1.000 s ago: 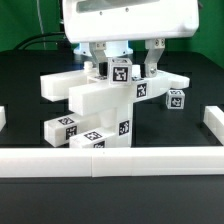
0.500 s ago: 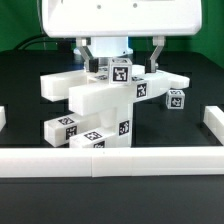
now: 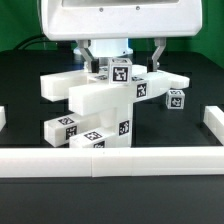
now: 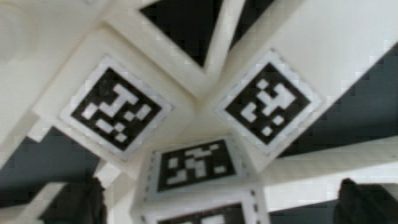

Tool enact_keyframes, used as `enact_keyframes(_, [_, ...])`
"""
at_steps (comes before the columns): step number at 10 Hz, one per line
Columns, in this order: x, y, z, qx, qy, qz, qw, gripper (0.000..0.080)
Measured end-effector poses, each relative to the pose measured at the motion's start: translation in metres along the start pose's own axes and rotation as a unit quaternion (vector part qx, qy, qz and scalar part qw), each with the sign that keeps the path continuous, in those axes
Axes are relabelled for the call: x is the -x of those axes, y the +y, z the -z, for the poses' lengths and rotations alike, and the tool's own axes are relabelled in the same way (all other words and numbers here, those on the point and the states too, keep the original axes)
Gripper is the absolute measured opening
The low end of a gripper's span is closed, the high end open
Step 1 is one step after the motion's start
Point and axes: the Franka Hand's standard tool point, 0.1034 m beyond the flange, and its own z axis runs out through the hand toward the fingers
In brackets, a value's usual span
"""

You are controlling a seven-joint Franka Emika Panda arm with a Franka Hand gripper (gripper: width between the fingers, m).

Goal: Assemble chair

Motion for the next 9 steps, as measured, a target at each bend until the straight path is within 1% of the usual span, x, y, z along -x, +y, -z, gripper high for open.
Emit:
enact_keyframes(1, [0.002,-0.001,0.000,-0.006,-0.035,-0.001,0.999,0.0649])
enact_keyframes(3, [0.000,0.000,-0.001,-0.004,-0.032,-0.001,0.999,0.0649])
enact_keyframes(4, [0.000,0.001,-0.002,-0.004,-0.032,-0.001,0.999,0.0533])
enact_keyframes(5, [0.000,0.003,-0.003,-0.003,-0.032,-0.003,0.999,0.0385])
enact_keyframes(6, [0.000,0.006,-0.003,-0.003,-0.032,-0.003,0.999,0.0281])
enact_keyframes(7, [-0.001,0.009,-0.002,-0.002,-0.031,-0.002,1.000,0.0281])
enact_keyframes(9, [-0.001,0.010,-0.002,-0.002,-0.031,-0.008,0.999,0.0281])
